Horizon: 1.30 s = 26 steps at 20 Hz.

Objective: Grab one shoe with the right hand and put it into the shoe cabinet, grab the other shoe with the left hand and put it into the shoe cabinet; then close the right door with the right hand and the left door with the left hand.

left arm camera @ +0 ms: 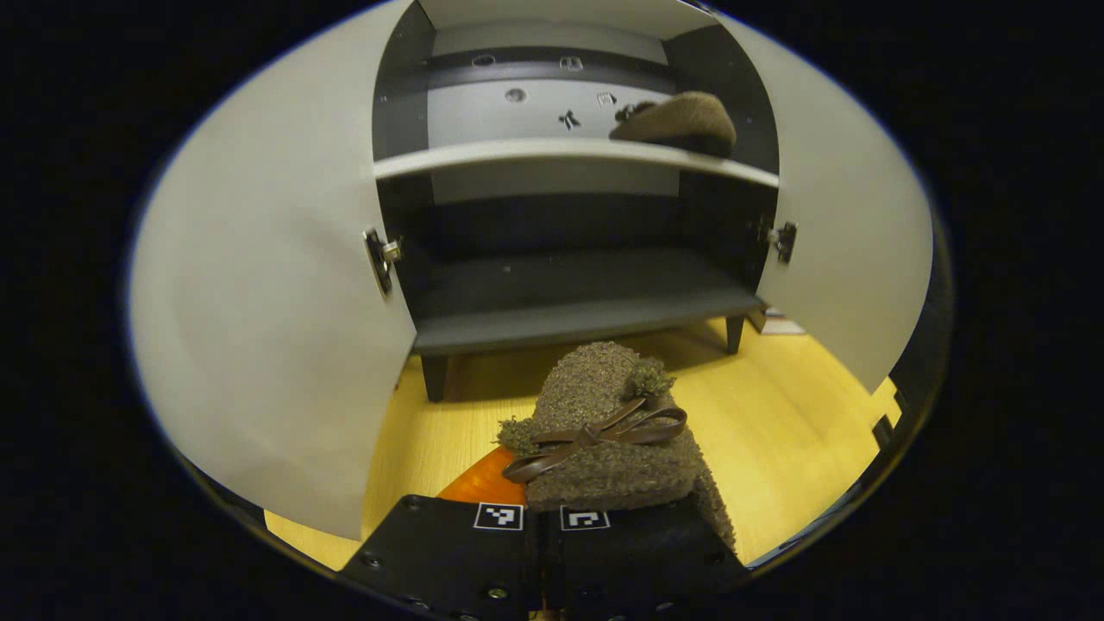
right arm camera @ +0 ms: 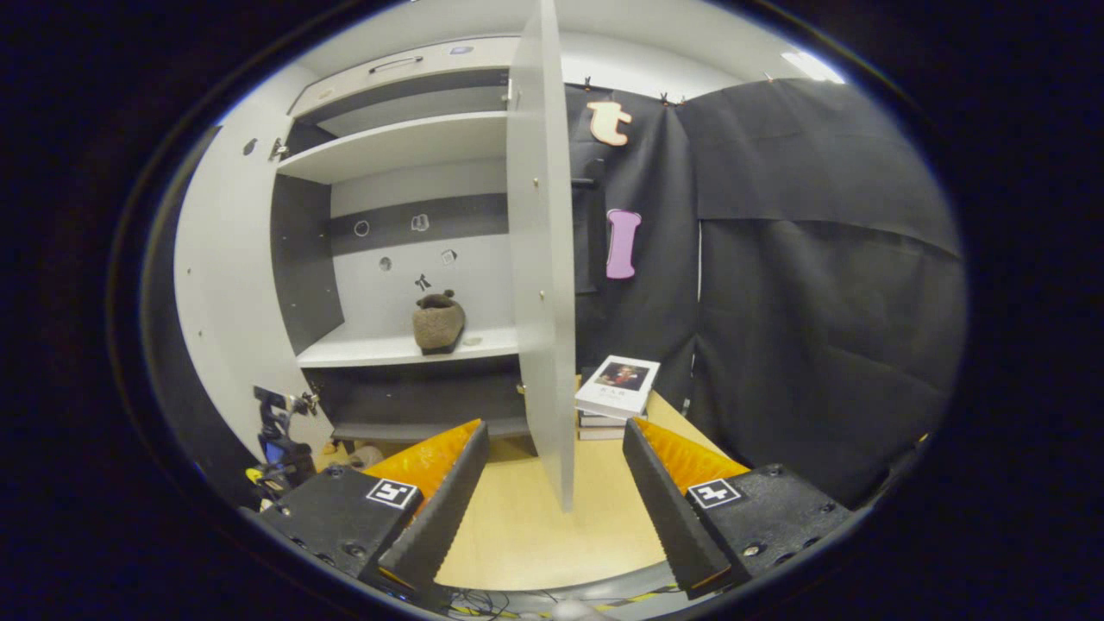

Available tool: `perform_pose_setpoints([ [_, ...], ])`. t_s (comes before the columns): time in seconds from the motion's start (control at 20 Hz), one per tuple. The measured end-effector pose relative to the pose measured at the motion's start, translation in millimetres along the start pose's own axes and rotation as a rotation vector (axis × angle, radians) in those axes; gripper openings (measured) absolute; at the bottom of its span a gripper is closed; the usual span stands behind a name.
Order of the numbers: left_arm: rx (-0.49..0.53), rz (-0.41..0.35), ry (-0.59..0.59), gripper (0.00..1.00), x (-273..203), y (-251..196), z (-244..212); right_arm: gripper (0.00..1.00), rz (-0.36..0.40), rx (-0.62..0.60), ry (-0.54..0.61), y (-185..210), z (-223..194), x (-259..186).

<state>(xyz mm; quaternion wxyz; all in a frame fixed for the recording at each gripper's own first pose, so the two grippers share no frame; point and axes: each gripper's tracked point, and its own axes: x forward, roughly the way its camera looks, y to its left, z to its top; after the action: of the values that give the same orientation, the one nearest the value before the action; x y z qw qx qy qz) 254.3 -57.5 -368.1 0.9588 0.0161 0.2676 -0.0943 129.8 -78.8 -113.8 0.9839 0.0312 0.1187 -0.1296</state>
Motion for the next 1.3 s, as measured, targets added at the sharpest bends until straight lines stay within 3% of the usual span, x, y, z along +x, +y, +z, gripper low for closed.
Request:
perform_pose_setpoints([
  [0.2,0.005,0.004,-0.124,0.02,-22.2,6.2,82.3,0.99,0.05,-0.019,-0.012,17.3,5.5,4.3],
  [0.25,0.007,0.016,-0.151,0.11,-24.1,10.2,102.1,0.99,0.058,-0.021,-0.016,18.9,6.9,4.2],
  [0.35,-0.012,0.03,-0.205,0.1,-45.9,20.0,136.0,0.99,0.07,-0.017,-0.026,22.5,9.0,6.9],
  [0.55,-0.025,0.069,-0.309,0.11,-44.9,37.4,217.2,0.99,0.084,0.004,-0.026,22.9,10.1,7.9],
  [0.6,-0.019,0.084,-0.333,0.11,-28.2,20.9,224.2,0.99,0.083,0.005,-0.031,21.8,12.0,7.4],
  [0.65,-0.019,0.098,-0.353,0.11,-25.4,40.5,275.6,0.99,0.078,0.004,-0.038,19.7,14.3,6.6],
  [0.95,-0.042,0.14,-0.41,0.1,28.4,57.0,341.9,0.99,0.033,0.022,-0.046,0.3,16.4,0.6],
  [1.2,-0.037,0.148,-0.343,0.1,103.4,54.4,366.1,0.99,-0.008,0.05,-0.039,-13.2,14.3,-1.8],
  [1.25,-0.03,0.157,-0.325,0.01,119.5,55.8,366.8,0.99,-0.013,0.055,-0.035,-15.5,13.9,-1.9],
  [1.3,-0.031,0.165,-0.298,0.01,135.7,57.4,364.4,0.99,-0.015,0.064,-0.025,-16.1,11.8,-1.9],
])
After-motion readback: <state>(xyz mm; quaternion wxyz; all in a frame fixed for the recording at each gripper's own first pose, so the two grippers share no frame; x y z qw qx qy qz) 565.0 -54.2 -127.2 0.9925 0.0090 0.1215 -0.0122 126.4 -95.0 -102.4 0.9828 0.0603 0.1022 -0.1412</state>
